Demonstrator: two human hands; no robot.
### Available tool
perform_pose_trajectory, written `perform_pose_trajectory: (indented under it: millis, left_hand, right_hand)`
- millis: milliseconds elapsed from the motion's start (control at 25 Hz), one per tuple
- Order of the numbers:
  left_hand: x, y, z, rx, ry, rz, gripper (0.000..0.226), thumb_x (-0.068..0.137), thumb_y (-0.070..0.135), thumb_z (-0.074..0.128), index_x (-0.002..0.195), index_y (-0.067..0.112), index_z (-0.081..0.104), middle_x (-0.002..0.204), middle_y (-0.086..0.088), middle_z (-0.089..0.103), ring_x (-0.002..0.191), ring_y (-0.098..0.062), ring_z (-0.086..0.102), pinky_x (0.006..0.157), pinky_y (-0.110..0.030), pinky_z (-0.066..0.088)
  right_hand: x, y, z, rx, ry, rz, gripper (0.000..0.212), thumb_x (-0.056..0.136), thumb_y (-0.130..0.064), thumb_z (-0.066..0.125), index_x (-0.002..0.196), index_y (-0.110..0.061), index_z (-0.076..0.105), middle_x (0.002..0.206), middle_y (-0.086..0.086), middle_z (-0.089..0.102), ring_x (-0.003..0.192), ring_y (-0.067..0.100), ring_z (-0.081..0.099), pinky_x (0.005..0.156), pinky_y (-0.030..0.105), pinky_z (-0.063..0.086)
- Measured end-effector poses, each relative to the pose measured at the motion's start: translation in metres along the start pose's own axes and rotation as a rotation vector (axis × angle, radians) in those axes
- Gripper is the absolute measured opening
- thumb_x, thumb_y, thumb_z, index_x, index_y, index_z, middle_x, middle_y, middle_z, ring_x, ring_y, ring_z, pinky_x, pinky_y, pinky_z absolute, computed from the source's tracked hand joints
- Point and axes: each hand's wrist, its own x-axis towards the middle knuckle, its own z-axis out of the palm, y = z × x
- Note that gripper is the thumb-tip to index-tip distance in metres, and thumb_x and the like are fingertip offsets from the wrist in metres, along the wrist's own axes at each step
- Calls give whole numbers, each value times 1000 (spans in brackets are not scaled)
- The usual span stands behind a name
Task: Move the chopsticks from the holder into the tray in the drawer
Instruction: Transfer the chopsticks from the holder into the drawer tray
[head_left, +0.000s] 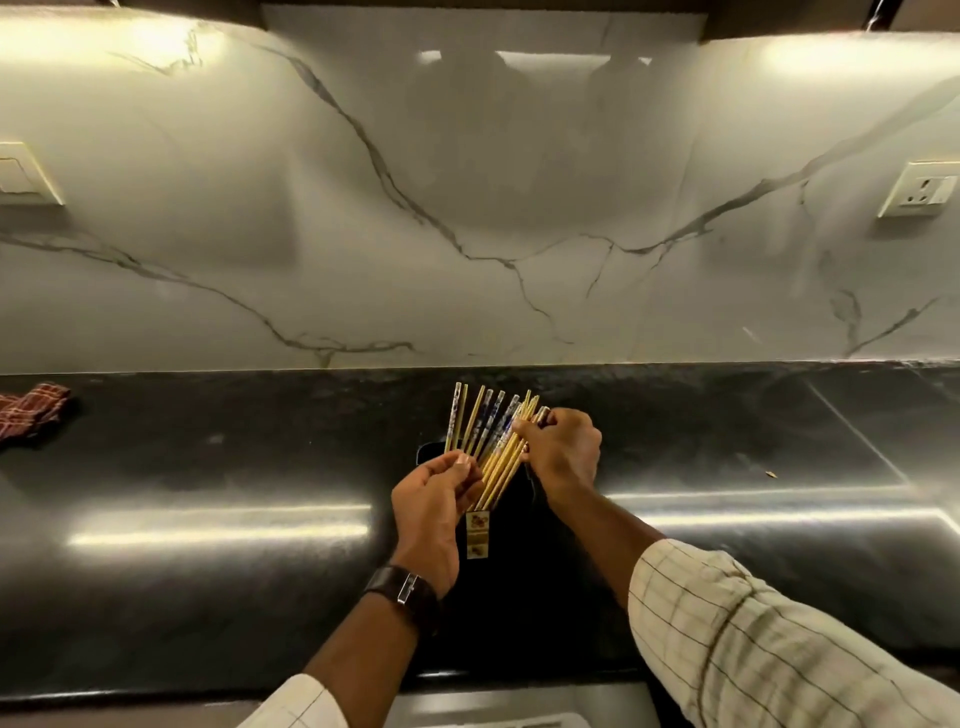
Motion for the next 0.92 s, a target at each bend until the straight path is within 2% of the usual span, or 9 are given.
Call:
perform_pose_trajectory:
  millis: [120, 280, 400, 520, 560, 640, 760, 840, 920]
  left_hand:
    - [-1, -1, -3, 34, -8, 4, 17, 95, 4, 65, 110, 1, 71, 106, -20, 76, 106, -34, 72, 94, -46, 59]
    - [-1, 1, -11, 44, -40, 10, 17, 95, 5, 65, 111, 0, 71, 107, -20, 76, 107, -35, 71, 93, -43, 60]
    - [-5, 3, -16, 99, -82, 50, 16, 94, 3, 66, 109, 2, 72, 109, -20, 75, 107, -34, 71, 92, -40, 60]
    - [-15, 9, -12, 365, -201, 250, 25, 96, 11, 65, 120, 14, 69, 119, -5, 72, 99, -10, 72, 79, -21, 58]
    - [-17, 11, -7, 505, -258, 360, 33, 98, 16, 63, 131, 17, 63, 127, 3, 68, 102, -3, 69, 80, -17, 56]
    - [-18, 17, 8, 757, -352, 575, 42, 100, 22, 60, 142, 19, 55, 131, 8, 65, 110, -2, 67, 88, -20, 56]
    - [-23, 32, 26, 837, -427, 671, 23, 103, 19, 55, 122, 15, 66, 102, -1, 76, 87, -17, 73, 81, -35, 60]
    - [-27, 40, 25, 740, -496, 603, 16, 103, 12, 53, 110, 12, 68, 86, -5, 76, 71, -16, 71, 74, -35, 60]
    - [-33, 45, 19, 691, -566, 545, 15, 103, 11, 54, 108, 9, 68, 84, -8, 75, 65, -16, 67, 67, -34, 58]
  right_hand:
    - [-1, -2, 0, -75, 2, 54, 23, 81, -34, 85, 78, -16, 71, 76, -2, 74, 68, 16, 72, 66, 34, 63]
    - [-9, -10, -4, -90, 45, 70, 16, 91, -26, 74, 80, -15, 72, 77, -3, 72, 65, 11, 66, 56, 27, 54]
    - [-19, -21, -16, -92, 83, -15, 22, 94, -25, 71, 74, -17, 66, 71, -5, 68, 63, 12, 67, 61, 34, 60]
    - [-26, -41, -39, -27, 101, -204, 17, 92, -25, 74, 79, -17, 70, 72, -6, 71, 66, 10, 71, 65, 31, 61]
    - [-29, -50, -48, 4, 90, -276, 11, 91, -25, 76, 84, -17, 72, 76, -8, 72, 69, 7, 71, 66, 25, 58]
    - [-36, -68, -66, 80, 24, -403, 8, 89, -21, 78, 97, -17, 76, 86, -8, 75, 76, 4, 72, 72, 19, 57]
    - [-41, -86, -88, 210, -141, -405, 16, 87, -15, 80, 103, -13, 77, 92, -2, 79, 81, 10, 78, 74, 26, 62]
    - [-39, -86, -101, 316, -259, -335, 19, 88, -10, 78, 106, -8, 75, 94, 6, 81, 82, 16, 80, 75, 33, 65]
    - [-38, -81, -112, 414, -335, -302, 23, 90, -4, 75, 112, -4, 71, 98, 13, 79, 84, 21, 80, 78, 40, 66]
